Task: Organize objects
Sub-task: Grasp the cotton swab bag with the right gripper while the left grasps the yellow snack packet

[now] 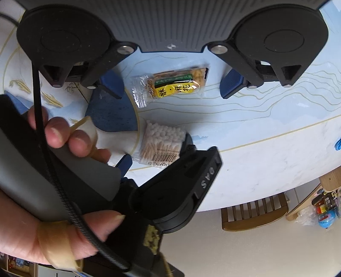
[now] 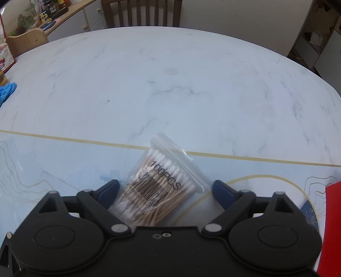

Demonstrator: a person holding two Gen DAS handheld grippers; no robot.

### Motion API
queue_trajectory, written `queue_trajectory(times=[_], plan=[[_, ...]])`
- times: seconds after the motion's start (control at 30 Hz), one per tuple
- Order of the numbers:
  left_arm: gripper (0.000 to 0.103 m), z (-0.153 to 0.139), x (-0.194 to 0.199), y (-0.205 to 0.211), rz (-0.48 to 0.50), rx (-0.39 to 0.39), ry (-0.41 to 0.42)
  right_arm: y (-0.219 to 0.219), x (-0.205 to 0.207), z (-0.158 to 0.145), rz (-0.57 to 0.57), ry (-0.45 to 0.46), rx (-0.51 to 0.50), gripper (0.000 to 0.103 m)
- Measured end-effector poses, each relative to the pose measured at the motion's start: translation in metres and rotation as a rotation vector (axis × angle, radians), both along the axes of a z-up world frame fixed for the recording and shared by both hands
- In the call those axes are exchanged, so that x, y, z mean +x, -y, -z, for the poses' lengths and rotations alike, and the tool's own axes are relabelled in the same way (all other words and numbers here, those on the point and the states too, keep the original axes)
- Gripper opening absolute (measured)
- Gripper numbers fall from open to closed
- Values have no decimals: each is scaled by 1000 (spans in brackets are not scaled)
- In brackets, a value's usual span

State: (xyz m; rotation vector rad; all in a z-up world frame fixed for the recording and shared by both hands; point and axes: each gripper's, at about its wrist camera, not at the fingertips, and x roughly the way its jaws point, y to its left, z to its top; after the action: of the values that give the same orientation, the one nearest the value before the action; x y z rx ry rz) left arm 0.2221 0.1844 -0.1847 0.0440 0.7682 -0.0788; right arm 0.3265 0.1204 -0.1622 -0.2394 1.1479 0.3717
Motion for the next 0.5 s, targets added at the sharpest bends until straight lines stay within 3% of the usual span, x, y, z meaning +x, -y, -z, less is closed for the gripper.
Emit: queue_trajectory(times=[0.23, 0.37, 0.4, 0.5], plan=[[70, -5, -5, 3, 5, -1, 0, 18, -9, -7, -17, 16, 10, 60], [63, -8, -1, 2, 4, 0, -13, 27, -16, -9, -20, 17, 8, 50], [61, -9, -1, 1, 2, -2, -16, 31, -19, -9, -20, 19, 12, 35], [59, -11, 1, -1, -1, -14, -24, 43, -26, -13, -15, 24, 15, 34]])
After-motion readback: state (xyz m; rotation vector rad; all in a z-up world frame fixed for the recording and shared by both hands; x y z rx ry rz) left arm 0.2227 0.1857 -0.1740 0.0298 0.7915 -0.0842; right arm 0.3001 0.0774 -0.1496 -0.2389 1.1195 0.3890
